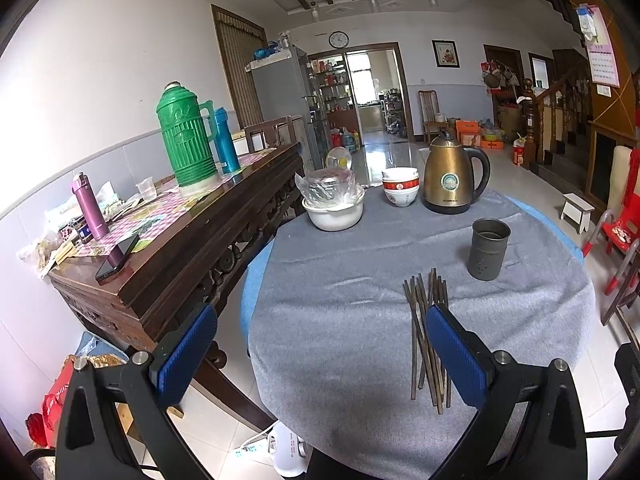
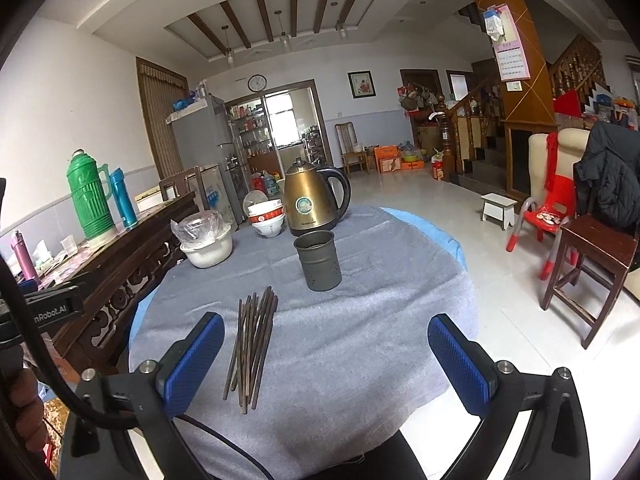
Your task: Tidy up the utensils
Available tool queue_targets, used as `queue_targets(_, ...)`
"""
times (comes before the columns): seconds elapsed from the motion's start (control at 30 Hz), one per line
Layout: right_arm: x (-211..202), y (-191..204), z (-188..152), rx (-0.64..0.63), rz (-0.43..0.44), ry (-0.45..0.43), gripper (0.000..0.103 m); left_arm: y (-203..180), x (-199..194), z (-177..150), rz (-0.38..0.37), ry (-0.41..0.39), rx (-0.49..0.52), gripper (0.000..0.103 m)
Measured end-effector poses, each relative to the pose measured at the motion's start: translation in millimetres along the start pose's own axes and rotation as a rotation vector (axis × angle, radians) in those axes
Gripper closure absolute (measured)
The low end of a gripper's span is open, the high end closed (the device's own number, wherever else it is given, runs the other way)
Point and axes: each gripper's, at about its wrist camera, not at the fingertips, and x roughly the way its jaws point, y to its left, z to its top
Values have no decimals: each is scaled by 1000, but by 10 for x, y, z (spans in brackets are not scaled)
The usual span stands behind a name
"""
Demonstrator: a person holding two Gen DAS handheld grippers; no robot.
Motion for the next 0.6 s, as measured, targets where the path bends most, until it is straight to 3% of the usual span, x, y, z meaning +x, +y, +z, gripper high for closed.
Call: queue_targets(0.6,54,85,35,-24,30,8,0,73,24,-39,-3,6,-17,0)
